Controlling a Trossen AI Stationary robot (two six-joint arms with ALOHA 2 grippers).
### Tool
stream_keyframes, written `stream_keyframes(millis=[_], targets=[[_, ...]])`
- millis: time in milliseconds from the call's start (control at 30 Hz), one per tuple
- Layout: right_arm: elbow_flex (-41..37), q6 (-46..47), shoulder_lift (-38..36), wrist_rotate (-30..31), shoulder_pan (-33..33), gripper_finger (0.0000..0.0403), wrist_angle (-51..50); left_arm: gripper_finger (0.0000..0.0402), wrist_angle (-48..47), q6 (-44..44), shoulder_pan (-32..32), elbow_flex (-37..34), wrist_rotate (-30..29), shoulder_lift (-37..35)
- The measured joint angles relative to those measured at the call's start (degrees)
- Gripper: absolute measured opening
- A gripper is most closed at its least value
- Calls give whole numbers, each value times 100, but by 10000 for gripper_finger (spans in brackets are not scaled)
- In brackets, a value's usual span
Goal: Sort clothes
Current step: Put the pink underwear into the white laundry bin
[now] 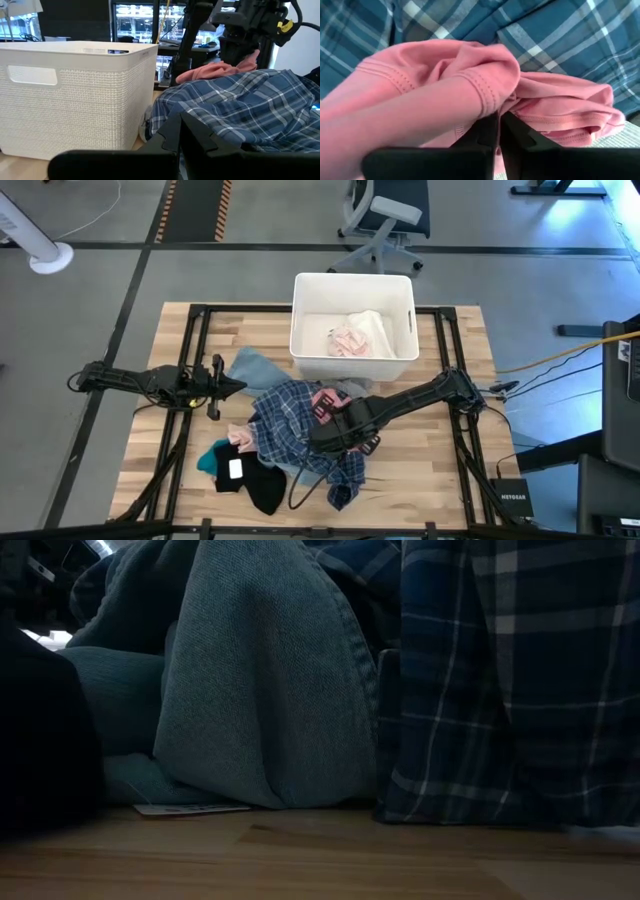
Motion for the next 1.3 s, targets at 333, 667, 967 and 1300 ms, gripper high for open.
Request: stream_keyframes(millis=[333, 667, 967, 1300], targets=[[974, -181, -17, 304, -4, 10, -30, 1, 0, 0, 0, 0, 0, 0], [889, -136, -558, 1234, -135, 28, 47, 1, -1, -2, 0, 0, 0, -2], [891, -125, -1039, 2341, -536, 22, 180, 1, -1, -1, 1, 0, -1, -2], [895, -167, -1374, 2913, -1265, 27, 196, 1, -1, -2, 0, 0, 1, -2]])
